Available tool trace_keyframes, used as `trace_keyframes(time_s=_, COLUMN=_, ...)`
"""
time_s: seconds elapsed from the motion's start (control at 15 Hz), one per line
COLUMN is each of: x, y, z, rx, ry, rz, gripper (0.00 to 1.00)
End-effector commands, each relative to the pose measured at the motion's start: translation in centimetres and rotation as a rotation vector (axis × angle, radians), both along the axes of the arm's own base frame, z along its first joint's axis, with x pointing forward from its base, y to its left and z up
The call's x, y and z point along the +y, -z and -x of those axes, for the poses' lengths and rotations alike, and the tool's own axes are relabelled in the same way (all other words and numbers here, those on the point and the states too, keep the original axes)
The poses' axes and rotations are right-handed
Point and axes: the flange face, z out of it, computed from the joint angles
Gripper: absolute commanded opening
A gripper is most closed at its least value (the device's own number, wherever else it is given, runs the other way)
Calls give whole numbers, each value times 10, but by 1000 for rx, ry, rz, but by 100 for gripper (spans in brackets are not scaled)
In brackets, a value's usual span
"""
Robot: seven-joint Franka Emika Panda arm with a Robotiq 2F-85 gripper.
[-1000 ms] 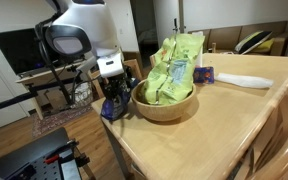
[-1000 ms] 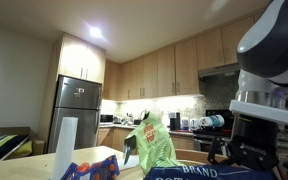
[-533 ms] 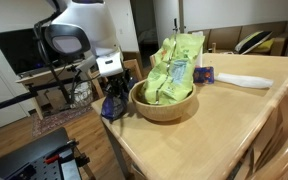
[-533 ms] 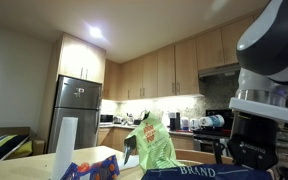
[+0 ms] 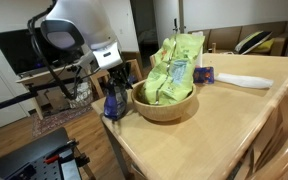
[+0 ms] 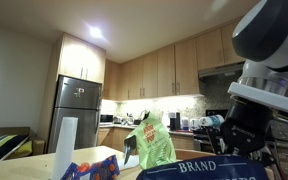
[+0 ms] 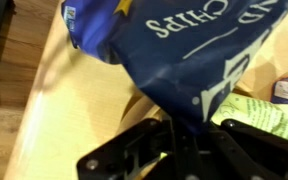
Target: Move the blue packet of chips to the right
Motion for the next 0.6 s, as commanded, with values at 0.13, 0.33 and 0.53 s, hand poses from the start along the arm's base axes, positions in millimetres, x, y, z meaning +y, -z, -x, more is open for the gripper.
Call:
trace_keyframes(time_s=0.13, x=8, y=-65, z=-2, rx=-264, ry=-19, rz=98, gripper=0)
trace_keyframes(time_s=0.33, x=6, y=-102, z=-8, rx=-387, ry=-27, rz=142, gripper=0)
trace_keyframes(time_s=0.53, x=-4, y=-126, z=-13, rx=-463, ry=-28, rz=171, gripper=0)
